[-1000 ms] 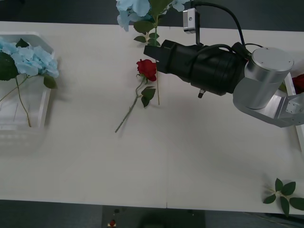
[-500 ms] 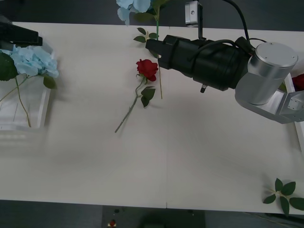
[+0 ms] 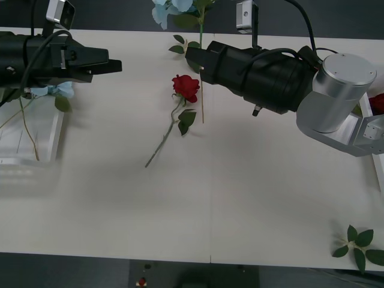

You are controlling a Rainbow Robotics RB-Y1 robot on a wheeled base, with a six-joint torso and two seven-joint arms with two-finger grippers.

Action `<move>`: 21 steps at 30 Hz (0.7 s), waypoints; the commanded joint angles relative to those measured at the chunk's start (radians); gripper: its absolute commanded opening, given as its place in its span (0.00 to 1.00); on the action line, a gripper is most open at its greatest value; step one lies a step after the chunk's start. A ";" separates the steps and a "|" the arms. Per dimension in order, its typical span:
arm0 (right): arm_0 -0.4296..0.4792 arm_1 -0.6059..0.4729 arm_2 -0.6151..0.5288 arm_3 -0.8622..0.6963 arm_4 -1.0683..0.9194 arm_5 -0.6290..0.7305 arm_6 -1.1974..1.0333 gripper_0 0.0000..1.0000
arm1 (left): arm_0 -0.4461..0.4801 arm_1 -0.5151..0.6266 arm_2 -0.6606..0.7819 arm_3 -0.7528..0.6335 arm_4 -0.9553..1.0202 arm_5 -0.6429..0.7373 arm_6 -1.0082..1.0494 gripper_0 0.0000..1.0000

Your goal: Put the red flowers into the right box and the blue flowers into the left box

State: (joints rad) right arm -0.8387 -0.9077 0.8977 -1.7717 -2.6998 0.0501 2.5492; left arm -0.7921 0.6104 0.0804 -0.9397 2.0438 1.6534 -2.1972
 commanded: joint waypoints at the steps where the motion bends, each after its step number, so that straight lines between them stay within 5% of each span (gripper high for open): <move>1: -0.007 -0.031 -0.011 -0.035 0.002 -0.006 -0.027 0.00 | 0.013 -0.064 0.007 -0.022 0.013 -0.040 -0.110 1.00; 21: 0.001 -0.036 -0.011 -0.040 0.002 0.004 -0.044 0.00 | 0.033 -0.140 -0.257 -0.024 0.124 -0.268 -0.332 1.00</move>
State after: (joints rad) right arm -0.8382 -0.9079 0.8977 -1.7726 -2.6998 0.0505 2.5405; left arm -0.7652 0.4677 -0.1762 -0.9398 2.1497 1.3986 -2.4849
